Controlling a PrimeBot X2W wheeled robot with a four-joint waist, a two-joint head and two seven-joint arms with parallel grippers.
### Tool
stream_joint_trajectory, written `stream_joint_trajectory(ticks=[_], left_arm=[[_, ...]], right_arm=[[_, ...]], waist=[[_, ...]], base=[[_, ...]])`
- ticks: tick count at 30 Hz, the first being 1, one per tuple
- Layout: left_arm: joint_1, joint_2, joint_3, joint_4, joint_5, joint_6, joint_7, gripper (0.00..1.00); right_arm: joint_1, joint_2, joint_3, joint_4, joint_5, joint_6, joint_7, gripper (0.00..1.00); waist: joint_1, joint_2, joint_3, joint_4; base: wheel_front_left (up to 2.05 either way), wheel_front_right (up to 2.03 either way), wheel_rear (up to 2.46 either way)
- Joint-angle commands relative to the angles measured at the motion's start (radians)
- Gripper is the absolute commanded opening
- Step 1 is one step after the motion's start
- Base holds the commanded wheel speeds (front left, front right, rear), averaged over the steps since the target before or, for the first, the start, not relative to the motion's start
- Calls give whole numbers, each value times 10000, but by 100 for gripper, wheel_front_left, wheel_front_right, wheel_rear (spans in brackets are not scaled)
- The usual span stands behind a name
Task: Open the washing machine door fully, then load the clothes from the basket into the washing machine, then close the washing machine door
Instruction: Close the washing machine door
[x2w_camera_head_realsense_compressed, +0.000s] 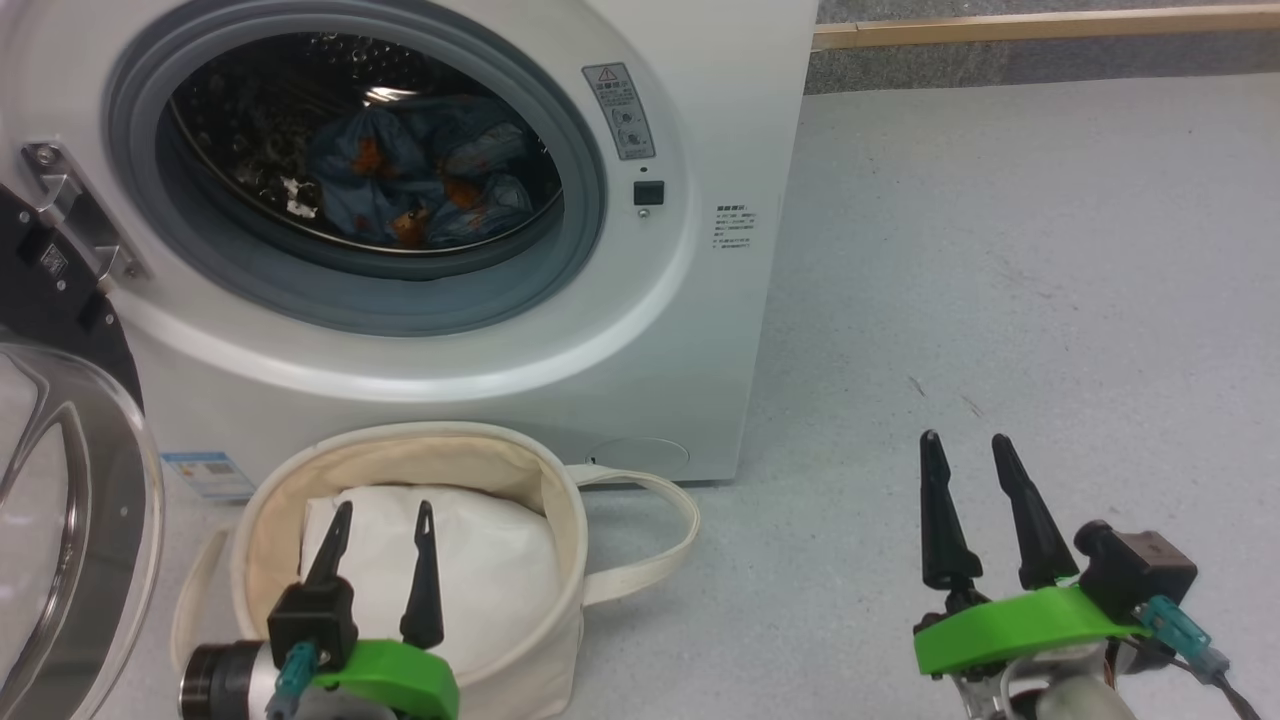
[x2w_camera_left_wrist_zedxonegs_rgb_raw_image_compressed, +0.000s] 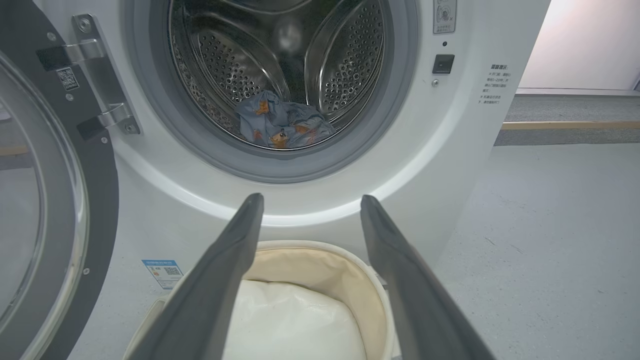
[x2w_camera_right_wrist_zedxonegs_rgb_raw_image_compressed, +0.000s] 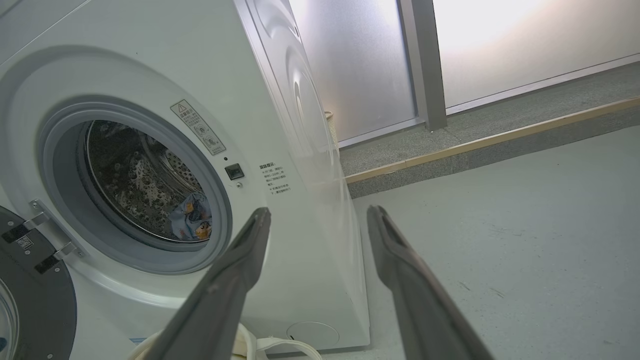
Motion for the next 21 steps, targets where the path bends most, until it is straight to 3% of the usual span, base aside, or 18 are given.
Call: stream_joint_trajectory(ticks=[1, 21], left_arm=[[-242, 124, 264, -320, 88, 100, -49, 100], [-258, 124, 232, -190, -309, 81, -49, 100]], right_arm=[[-282, -10, 247, -280, -129, 2, -124, 100], [-277, -10, 296, -290, -182, 2, -124, 100]], waist=[[0, 0, 2, 2], [0, 0, 5, 144]], base=[[0, 0, 0], [0, 0, 0]])
